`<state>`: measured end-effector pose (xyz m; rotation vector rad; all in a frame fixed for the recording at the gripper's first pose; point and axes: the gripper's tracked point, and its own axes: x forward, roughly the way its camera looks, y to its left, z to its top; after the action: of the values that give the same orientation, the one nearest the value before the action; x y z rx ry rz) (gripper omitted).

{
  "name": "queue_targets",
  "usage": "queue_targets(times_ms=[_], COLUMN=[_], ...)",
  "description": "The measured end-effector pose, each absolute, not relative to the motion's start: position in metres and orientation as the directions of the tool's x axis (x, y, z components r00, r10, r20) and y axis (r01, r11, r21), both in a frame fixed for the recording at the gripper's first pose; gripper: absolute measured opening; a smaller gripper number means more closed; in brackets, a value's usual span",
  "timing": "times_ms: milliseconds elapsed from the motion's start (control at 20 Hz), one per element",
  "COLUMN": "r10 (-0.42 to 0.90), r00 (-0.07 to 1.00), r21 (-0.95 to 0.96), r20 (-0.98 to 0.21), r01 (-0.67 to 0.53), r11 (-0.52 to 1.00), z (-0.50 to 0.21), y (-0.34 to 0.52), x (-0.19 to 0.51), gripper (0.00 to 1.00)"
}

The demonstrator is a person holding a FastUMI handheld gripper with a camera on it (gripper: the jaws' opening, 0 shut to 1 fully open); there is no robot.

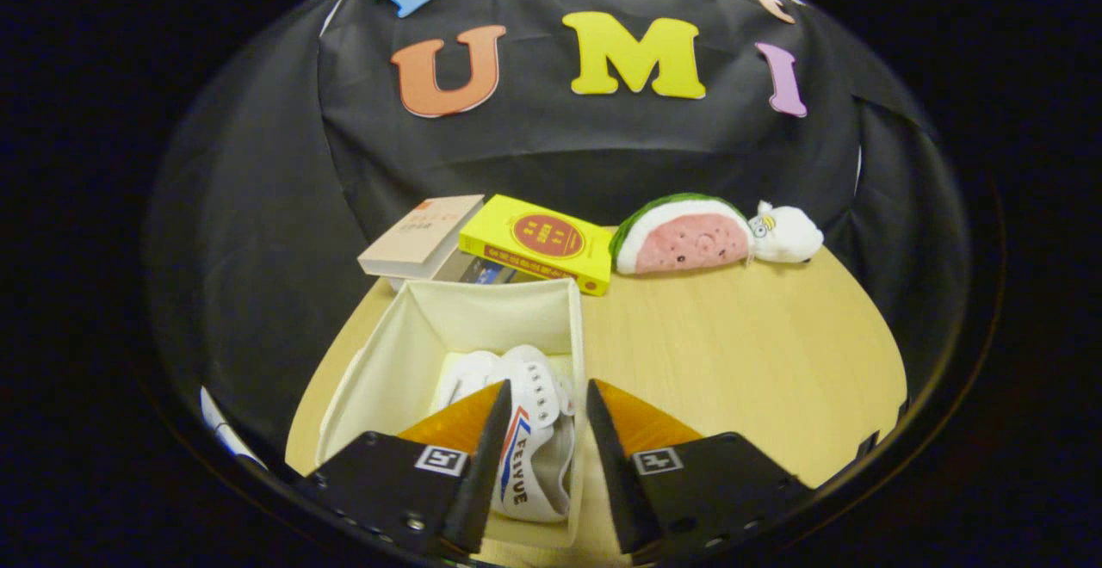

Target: Open the storage box then place both shoes into the box .Put the left shoe in first, then the right shoe, with the right side of both shoes facing outward in a uniform manner.

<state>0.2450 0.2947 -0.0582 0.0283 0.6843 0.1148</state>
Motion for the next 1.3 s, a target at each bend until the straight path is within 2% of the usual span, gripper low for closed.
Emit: queue_targets(times_ms=[50, 350, 450, 600, 1000, 1150, 1300], r10=[0.122, 0.161, 0.146, 0.121, 0.028, 0.016, 0.004], r00=[0.785, 0.878, 0.907, 0.940, 0.997, 0.999, 0.999], r21=[0.060, 0.034, 0.036, 0.047, 0.069, 0.084, 0.046], r20=[-0.607, -0.451, -0.395, -0.319, -0.071, -0.031, -0.054], r01=[-0.108, -0.164, -0.143, -0.112, -0.024, -0.013, -0.002], r11=[0.992, 0.986, 0.989, 0.993, 0.997, 0.996, 0.999], z=[-0.050, -0.005, 0.008, 0.022, 0.054, 0.062, 0.069], y=[0.292, 0.271, 0.251, 0.221, 0.124, 0.095, 0.073], x=[0.240, 0.197, 0.179, 0.149, 0.041, 0.002, -0.024], gripper=[0.67, 0.79, 0.89, 0.96, 0.97, 0.96, 0.96])
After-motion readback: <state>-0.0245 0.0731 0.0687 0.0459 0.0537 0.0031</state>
